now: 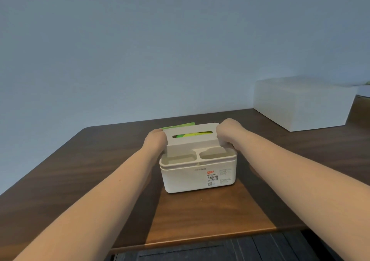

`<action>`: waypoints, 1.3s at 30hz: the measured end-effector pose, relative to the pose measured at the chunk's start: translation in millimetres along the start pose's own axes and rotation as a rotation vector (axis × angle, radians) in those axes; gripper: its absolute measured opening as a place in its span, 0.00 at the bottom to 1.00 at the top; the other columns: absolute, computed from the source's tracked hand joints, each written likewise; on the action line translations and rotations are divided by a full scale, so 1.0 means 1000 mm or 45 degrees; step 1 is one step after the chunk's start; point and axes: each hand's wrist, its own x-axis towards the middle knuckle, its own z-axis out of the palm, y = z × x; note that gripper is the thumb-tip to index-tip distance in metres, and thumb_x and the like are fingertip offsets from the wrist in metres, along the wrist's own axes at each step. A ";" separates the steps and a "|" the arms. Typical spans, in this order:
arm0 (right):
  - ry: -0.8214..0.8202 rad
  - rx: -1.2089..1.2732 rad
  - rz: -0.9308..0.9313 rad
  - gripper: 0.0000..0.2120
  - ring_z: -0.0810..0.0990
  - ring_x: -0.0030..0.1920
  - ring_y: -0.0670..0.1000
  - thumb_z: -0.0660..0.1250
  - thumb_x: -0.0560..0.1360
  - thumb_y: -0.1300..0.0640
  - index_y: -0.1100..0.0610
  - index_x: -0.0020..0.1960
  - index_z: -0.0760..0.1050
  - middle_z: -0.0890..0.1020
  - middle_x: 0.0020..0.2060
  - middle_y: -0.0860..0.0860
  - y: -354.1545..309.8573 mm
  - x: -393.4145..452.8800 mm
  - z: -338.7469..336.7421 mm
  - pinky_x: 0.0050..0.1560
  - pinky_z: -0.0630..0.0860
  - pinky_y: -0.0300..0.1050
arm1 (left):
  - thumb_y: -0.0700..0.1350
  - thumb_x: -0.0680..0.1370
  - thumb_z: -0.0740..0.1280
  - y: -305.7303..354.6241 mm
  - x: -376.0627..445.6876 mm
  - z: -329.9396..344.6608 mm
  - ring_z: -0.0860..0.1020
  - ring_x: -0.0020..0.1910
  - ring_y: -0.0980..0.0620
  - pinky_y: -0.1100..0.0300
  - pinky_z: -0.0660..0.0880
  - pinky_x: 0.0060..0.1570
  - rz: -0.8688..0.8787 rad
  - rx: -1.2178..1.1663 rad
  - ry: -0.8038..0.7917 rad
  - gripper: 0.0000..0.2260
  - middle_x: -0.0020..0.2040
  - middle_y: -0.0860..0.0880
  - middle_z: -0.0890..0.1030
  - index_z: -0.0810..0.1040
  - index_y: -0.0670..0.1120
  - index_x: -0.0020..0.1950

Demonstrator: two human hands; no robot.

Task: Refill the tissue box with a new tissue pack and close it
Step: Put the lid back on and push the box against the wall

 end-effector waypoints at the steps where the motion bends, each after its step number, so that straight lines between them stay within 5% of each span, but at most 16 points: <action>1: -0.005 -0.009 0.001 0.13 0.69 0.29 0.50 0.64 0.71 0.67 0.61 0.29 0.68 0.71 0.30 0.52 0.000 0.002 0.001 0.31 0.67 0.39 | 0.28 0.75 0.53 -0.002 0.003 0.000 0.70 0.37 0.43 0.60 0.64 0.32 -0.006 0.036 -0.004 0.27 0.44 0.42 0.76 0.71 0.43 0.71; 3: -0.019 -0.025 -0.006 0.11 0.68 0.29 0.50 0.64 0.71 0.68 0.62 0.30 0.71 0.71 0.30 0.53 0.000 0.000 0.003 0.30 0.67 0.39 | 0.28 0.75 0.53 -0.003 0.004 0.000 0.73 0.32 0.42 0.60 0.63 0.28 -0.035 0.057 0.006 0.28 0.54 0.39 0.78 0.70 0.44 0.73; 5: -0.022 -0.073 -0.021 0.06 0.68 0.29 0.50 0.64 0.71 0.68 0.64 0.43 0.80 0.71 0.29 0.52 -0.001 -0.004 -0.001 0.29 0.66 0.39 | 0.27 0.75 0.54 -0.002 0.006 0.002 0.80 0.50 0.38 0.59 0.69 0.31 -0.026 0.079 0.043 0.26 0.70 0.43 0.74 0.70 0.39 0.72; 6: -0.026 -0.083 -0.020 0.11 0.68 0.28 0.50 0.64 0.71 0.67 0.63 0.52 0.81 0.71 0.29 0.52 -0.001 -0.003 -0.002 0.29 0.66 0.39 | 0.26 0.75 0.54 -0.001 0.006 0.002 0.78 0.60 0.40 0.57 0.73 0.39 -0.037 0.093 0.058 0.24 0.75 0.45 0.69 0.71 0.35 0.70; 8: -0.044 -0.091 -0.023 0.19 0.69 0.29 0.50 0.64 0.71 0.66 0.60 0.61 0.78 0.73 0.33 0.51 0.002 -0.007 -0.006 0.29 0.66 0.39 | 0.27 0.76 0.56 0.002 0.004 0.002 0.74 0.67 0.42 0.53 0.74 0.55 0.002 0.116 0.057 0.22 0.77 0.46 0.65 0.71 0.34 0.70; 12: 0.013 0.004 -0.027 0.21 0.75 0.46 0.54 0.64 0.73 0.69 0.65 0.67 0.72 0.78 0.52 0.57 0.000 -0.010 -0.001 0.32 0.68 0.40 | 0.31 0.78 0.52 0.001 -0.001 0.002 0.74 0.46 0.44 0.59 0.68 0.36 0.013 -0.016 0.021 0.26 0.67 0.41 0.74 0.66 0.44 0.75; 14: 0.044 0.106 -0.012 0.22 0.76 0.45 0.55 0.63 0.73 0.72 0.67 0.66 0.71 0.74 0.61 0.60 -0.002 -0.013 0.002 0.28 0.66 0.39 | 0.33 0.78 0.51 -0.001 -0.009 0.001 0.71 0.37 0.47 0.60 0.64 0.32 0.021 -0.071 -0.018 0.24 0.51 0.44 0.77 0.68 0.45 0.72; 16: 0.072 0.245 0.003 0.08 0.71 0.34 0.52 0.64 0.71 0.73 0.64 0.46 0.76 0.74 0.49 0.59 0.000 -0.015 0.002 0.26 0.63 0.38 | 0.37 0.78 0.51 -0.005 -0.019 0.002 0.70 0.35 0.48 0.60 0.66 0.33 0.014 -0.124 -0.031 0.22 0.40 0.46 0.74 0.69 0.39 0.71; 18: 0.046 0.396 0.057 0.09 0.66 0.29 0.50 0.63 0.72 0.73 0.63 0.36 0.70 0.70 0.35 0.55 0.003 -0.018 0.001 0.26 0.61 0.39 | 0.43 0.80 0.52 -0.009 -0.029 0.002 0.75 0.45 0.44 0.57 0.72 0.45 -0.042 -0.173 -0.023 0.21 0.43 0.43 0.76 0.68 0.37 0.70; 21: 0.067 0.662 0.084 0.10 0.73 0.40 0.56 0.57 0.78 0.68 0.69 0.53 0.75 0.74 0.43 0.58 0.000 -0.025 0.008 0.35 0.69 0.42 | 0.57 0.78 0.54 -0.018 -0.039 -0.001 0.77 0.57 0.45 0.52 0.73 0.61 -0.132 -0.289 -0.064 0.25 0.53 0.47 0.78 0.73 0.43 0.67; 24: 0.150 1.045 0.145 0.21 0.76 0.54 0.58 0.48 0.82 0.58 0.63 0.73 0.63 0.75 0.60 0.60 0.000 -0.033 0.023 0.49 0.75 0.46 | 0.62 0.72 0.54 -0.031 -0.038 -0.007 0.80 0.58 0.42 0.44 0.73 0.65 -0.124 -0.340 -0.091 0.29 0.56 0.44 0.81 0.77 0.43 0.59; 26: 0.176 1.335 0.187 0.25 0.75 0.53 0.56 0.47 0.81 0.47 0.60 0.72 0.63 0.75 0.60 0.57 0.002 -0.040 0.031 0.43 0.74 0.46 | 0.60 0.74 0.54 -0.033 -0.042 -0.010 0.80 0.50 0.43 0.45 0.74 0.62 -0.079 -0.335 -0.105 0.23 0.50 0.43 0.82 0.78 0.45 0.51; 28: 0.123 1.491 0.122 0.27 0.77 0.56 0.55 0.50 0.78 0.42 0.55 0.72 0.64 0.77 0.61 0.53 0.008 -0.049 0.037 0.50 0.77 0.50 | 0.53 0.78 0.55 -0.033 -0.051 -0.012 0.76 0.40 0.45 0.48 0.76 0.54 -0.032 -0.363 -0.142 0.17 0.41 0.45 0.79 0.79 0.44 0.50; 32: -0.120 1.685 -0.071 0.21 0.77 0.62 0.53 0.59 0.78 0.46 0.47 0.69 0.68 0.79 0.62 0.48 0.022 -0.061 0.054 0.63 0.74 0.61 | 0.38 0.80 0.55 -0.039 -0.067 -0.013 0.68 0.19 0.57 0.61 0.64 0.34 -0.006 -0.448 -0.231 0.15 0.21 0.56 0.72 0.80 0.43 0.59; 35: -0.151 1.753 -0.068 0.19 0.75 0.64 0.53 0.56 0.81 0.49 0.46 0.71 0.67 0.78 0.63 0.50 0.025 -0.068 0.060 0.65 0.72 0.62 | 0.38 0.82 0.54 -0.042 -0.075 -0.013 0.68 0.15 0.62 0.62 0.65 0.34 0.005 -0.506 -0.235 0.15 0.22 0.58 0.75 0.78 0.47 0.61; 39: -0.153 1.715 -0.092 0.20 0.71 0.68 0.52 0.53 0.82 0.48 0.44 0.73 0.62 0.74 0.67 0.48 0.023 -0.073 0.064 0.66 0.71 0.63 | 0.39 0.82 0.54 -0.044 -0.074 -0.010 0.70 0.24 0.59 0.62 0.69 0.36 -0.016 -0.488 -0.256 0.17 0.32 0.55 0.77 0.78 0.46 0.64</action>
